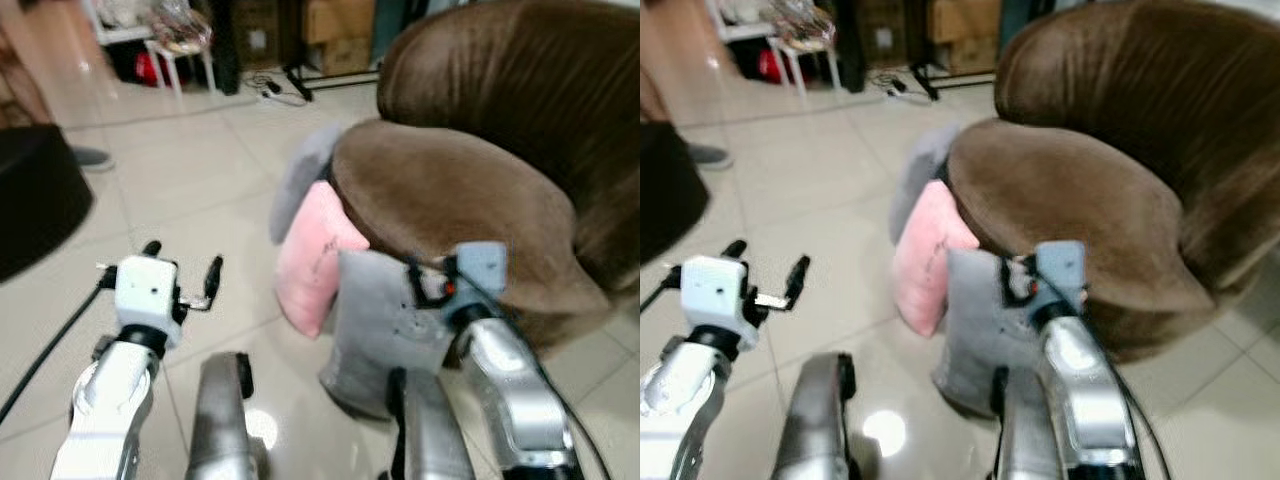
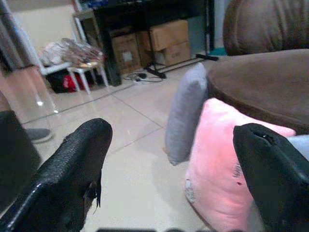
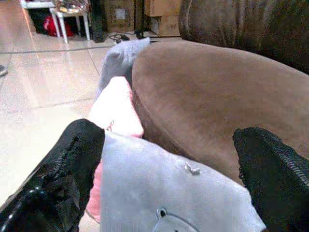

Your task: Move the pillow to the sofa from floor

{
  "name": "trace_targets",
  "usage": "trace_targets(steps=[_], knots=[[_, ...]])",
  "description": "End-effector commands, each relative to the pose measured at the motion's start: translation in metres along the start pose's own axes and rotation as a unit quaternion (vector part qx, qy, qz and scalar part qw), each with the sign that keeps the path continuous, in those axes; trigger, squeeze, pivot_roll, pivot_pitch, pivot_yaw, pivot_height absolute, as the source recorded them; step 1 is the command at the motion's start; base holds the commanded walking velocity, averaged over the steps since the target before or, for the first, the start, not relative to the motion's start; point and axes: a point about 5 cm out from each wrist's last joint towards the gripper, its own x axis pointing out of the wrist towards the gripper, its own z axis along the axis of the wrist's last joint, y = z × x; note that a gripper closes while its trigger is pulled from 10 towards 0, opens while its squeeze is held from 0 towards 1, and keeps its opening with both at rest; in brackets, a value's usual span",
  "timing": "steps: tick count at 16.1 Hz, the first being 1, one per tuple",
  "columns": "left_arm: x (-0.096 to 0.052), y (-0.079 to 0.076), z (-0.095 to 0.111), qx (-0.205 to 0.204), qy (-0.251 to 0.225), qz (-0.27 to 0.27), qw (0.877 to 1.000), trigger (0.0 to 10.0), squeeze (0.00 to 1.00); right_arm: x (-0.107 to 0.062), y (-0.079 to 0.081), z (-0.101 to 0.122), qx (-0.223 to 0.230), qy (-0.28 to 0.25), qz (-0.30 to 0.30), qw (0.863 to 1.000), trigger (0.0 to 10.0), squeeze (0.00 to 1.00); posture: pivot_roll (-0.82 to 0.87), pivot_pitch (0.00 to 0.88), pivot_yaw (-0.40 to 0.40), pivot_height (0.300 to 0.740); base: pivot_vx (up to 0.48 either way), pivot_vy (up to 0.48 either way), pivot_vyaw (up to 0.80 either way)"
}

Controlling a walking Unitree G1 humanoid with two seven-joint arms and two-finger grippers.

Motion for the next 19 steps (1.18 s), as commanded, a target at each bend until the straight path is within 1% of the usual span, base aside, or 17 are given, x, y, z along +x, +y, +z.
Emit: trace_targets(steps=[1, 4, 5, 6, 8, 10, 12, 14, 15, 18, 19], knots=[[0.0019, -0.0024, 0.0055, -0.001, -0.013, -0.009, 1.0, 10.0, 0.0, 0.0001, -0.0078, 0.0037, -0.006, -0.005, -0.015, 1.0, 10.0, 1.0, 0.02, 0.0, -0.03, 0.477, 0.307, 0.0, 0.0], [0.0025, -0.0024, 0.0063, -0.003, -0.014, -0.011, 1.0, 10.0, 0.0, 0.0011, -0.0088, 0.0033, -0.006, -0.004, -0.02, 1.0, 10.0, 1.0, 0.02, 0.0, -0.031, 0.477, 0.338, 0.0, 0.0], [0.0024, -0.0025, 0.0062, -0.004, -0.015, -0.011, 1.0, 10.0, 0.0, 0.0012, -0.0081, 0.0032, -0.007, -0.004, -0.02, 1.0, 10.0, 0.12, 0.02, 0.0, -0.031, 0.477, 0.345, 0.0, 0.0], [0.0028, -0.0026, 0.0063, -0.004, -0.015, -0.012, 1.0, 10.0, 0.0, 0.0016, -0.0075, 0.0031, -0.011, -0.002, -0.021, 1.0, 10.0, 0.0, 0.02, 0.0, -0.03, 0.477, 0.345, 0.0, 0.0], [0.0031, -0.0026, 0.0066, -0.004, -0.016, -0.012, 1.0, 10.0, 0.0, 0.002, -0.0073, 0.0025, -0.011, 0.001, -0.024, 1.0, 10.0, 0.0, 0.02, 0.0, -0.03, 0.477, 0.347, 0.0, 0.0], [0.0033, -0.0028, 0.0068, -0.001, -0.016, -0.011, 1.0, 10.0, 0.0, 0.0026, -0.0061, 0.0027, -0.028, 0.0, -0.011, 1.0, 10.0, 0.0, 0.02, 0.0, -0.032, 0.477, 0.313, 0.0, 0.0], [0.0035, -0.0022, 0.0061, 0.011, -0.012, -0.002, 1.0, 10.0, 0.0, 0.0023, -0.0052, 0.0011, -0.036, 0.006, -0.002, 0.999, 10.0, 0.0, 0.02, 0.0, -0.033, 0.477, 0.0, 0.0, 0.62], [0.0039, -0.0022, 0.0059, 0.014, -0.013, 0.0, 1.0, 10.0, 0.0, 0.0024, -0.007, -0.0018, -0.041, 0.011, -0.004, 0.999, 10.0, 0.0, 0.02, 0.0, -0.033, 0.477, 0.0, 0.0, 0.8], [0.0035, -0.0022, 0.0061, 0.014, -0.013, -0.001, 1.0, 10.0, 0.0, 0.0024, -0.0095, -0.0034, -0.026, 0.017, -0.01, 0.999, 10.0, 0.0, 0.02, 0.0, -0.033, 0.477, 0.0, 0.0, 0.0], [0.0026, -0.0029, 0.0051, 0.015, -0.01, -0.003, 1.0, 10.0, 0.0, 0.002, -0.0085, -0.0038, -0.019, 0.017, 0.007, 1.0, 10.0, 0.0, 0.02, 0.0, -0.03, 0.477, 0.0, 0.0, 0.0], [0.0023, -0.0031, 0.0047, 0.016, -0.009, -0.006, 1.0, 10.0, 0.0, 0.0021, -0.007, -0.0056, -0.004, 0.027, 0.018, 0.999, 10.0, 0.0, 0.02, 0.0, -0.028, 0.477, 0.0, 0.0, 0.0]])
